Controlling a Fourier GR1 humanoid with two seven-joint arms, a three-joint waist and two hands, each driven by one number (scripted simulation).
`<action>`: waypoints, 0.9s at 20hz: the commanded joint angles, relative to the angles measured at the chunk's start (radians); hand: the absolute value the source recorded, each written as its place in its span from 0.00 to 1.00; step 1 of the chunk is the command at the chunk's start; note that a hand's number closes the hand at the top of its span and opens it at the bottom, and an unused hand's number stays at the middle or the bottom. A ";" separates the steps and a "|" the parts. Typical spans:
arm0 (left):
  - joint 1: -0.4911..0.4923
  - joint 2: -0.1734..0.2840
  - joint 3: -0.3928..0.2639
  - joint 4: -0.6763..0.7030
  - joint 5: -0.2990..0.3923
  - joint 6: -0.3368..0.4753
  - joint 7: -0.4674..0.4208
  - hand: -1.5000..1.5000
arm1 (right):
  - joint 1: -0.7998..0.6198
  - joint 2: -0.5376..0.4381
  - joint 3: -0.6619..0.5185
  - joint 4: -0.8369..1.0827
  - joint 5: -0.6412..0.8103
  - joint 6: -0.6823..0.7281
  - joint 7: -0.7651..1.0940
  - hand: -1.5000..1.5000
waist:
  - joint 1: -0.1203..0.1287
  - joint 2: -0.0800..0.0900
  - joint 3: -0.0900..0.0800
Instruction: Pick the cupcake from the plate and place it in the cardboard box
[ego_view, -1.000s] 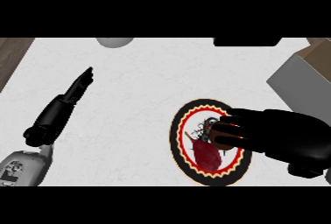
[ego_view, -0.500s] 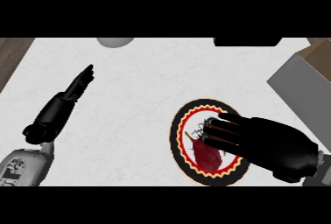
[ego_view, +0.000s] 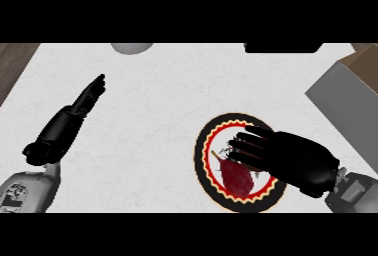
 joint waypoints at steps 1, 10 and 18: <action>-0.010 -0.007 0.030 -0.034 -0.003 -0.020 0.023 0.50 | -0.044 0.100 0.021 0.059 0.084 0.014 0.021 0.00 | 0.003 0.000 0.000; 0.013 -0.047 0.040 -0.027 -0.053 -0.059 0.019 0.50 | 0.049 0.103 -0.032 0.105 0.154 -0.027 -0.114 0.00 | -0.001 -0.001 0.000; -0.049 -0.043 0.109 0.075 -0.065 -0.083 -0.036 0.50 | 0.025 0.180 -0.044 0.256 0.273 -0.144 -0.117 0.00 | -0.003 0.001 0.000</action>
